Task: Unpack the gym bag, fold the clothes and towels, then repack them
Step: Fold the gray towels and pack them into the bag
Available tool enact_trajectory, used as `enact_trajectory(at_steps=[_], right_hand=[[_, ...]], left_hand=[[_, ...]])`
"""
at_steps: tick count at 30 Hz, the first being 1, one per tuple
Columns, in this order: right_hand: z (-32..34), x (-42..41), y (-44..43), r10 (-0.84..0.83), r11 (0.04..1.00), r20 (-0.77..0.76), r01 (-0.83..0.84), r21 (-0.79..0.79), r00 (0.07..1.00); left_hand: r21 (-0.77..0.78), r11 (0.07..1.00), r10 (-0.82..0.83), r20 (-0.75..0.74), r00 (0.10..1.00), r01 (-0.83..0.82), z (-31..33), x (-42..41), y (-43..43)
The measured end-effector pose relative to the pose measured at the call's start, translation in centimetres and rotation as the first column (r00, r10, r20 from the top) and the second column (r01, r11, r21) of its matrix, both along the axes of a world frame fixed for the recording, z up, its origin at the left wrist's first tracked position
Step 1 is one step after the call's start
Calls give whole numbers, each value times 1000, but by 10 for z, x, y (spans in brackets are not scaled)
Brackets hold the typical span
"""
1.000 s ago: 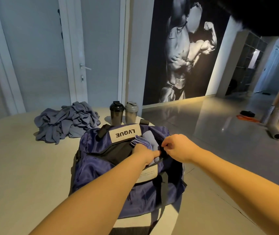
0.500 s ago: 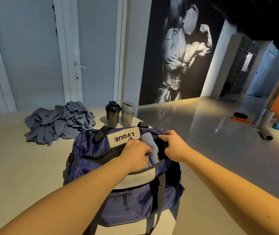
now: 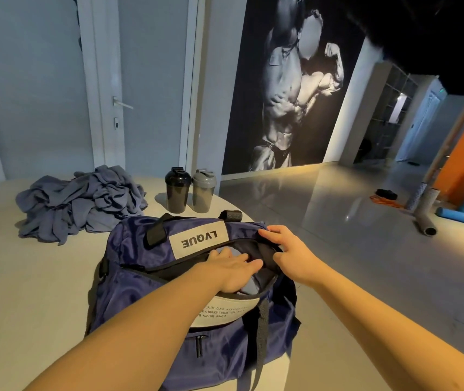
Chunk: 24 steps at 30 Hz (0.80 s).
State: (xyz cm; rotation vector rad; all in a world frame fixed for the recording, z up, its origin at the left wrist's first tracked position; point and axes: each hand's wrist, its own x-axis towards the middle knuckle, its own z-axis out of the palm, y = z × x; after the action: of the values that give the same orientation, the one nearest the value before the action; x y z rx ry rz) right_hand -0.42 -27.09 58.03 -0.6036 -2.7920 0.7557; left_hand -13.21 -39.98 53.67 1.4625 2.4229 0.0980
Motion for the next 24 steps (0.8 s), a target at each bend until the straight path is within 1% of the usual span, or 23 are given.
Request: enact_trajectory(at_steps=[2, 4, 7, 9, 10, 12, 13, 14, 15, 17, 18, 20, 22, 23, 24], right_hand=[[-1, 0, 1, 6, 1000, 4, -6, 7, 1000], [-2, 0, 4, -3, 1000, -6, 3, -2, 1000], [1, 0, 7, -10, 1000, -37, 9, -22, 999], [3, -1, 7, -1, 999, -42, 0, -33, 999], [3, -1, 6, 4, 999, -39, -6, -38, 999], [3, -2, 5, 11, 999, -31, -12, -45, 999], [3, -2, 5, 10, 999, -30, -11, -46, 1000], [3, -3, 5, 5, 999, -31, -7, -44, 1000], [4, -3, 5, 0, 999, -33, -2, -42, 999], [5, -3, 5, -7, 999, -30, 6, -35, 1000], [6, -2, 4, -10, 999, -29, 9, -35, 1000], [9, 1, 4, -12, 999, -30, 11, -39, 999], [11, 2, 5, -8, 999, -34, 7, -40, 999], [12, 3, 5, -9, 999, -38, 7, -41, 999], [11, 3, 5, -11, 999, -40, 9, -47, 999]], left_hand=[[-82, 996, 40, 0, 999, -39, -2, -4, 7], [-86, 996, -11, -54, 998, 7, 4, -3, 11], [43, 986, -148, -240, 959, 163, 16, 3, 8], [120, 968, -182, -266, 947, 220, 15, 4, 6], [136, 969, -177, -193, 965, 204, 10, 4, 6], [87, 983, -157, -65, 985, 163, 5, 3, 7], [49, 989, -140, -41, 989, 142, 5, -1, 9], [-22, 993, -112, -15, 994, 112, 7, -3, 10], [-75, 992, -105, -17, 994, 104, 6, -8, 13], [-86, 994, -60, 15, 998, 61, 7, -9, 16], [-79, 996, -25, 56, 998, 29, 11, -5, 15], [-25, 1000, 13, 147, 989, -10, 22, 0, 8], [107, 994, -53, 235, 971, 28, 33, 2, -4], [192, 980, -90, 231, 969, 45, 38, 4, -13], [268, 961, -115, 183, 976, 63, 42, 4, -20]])
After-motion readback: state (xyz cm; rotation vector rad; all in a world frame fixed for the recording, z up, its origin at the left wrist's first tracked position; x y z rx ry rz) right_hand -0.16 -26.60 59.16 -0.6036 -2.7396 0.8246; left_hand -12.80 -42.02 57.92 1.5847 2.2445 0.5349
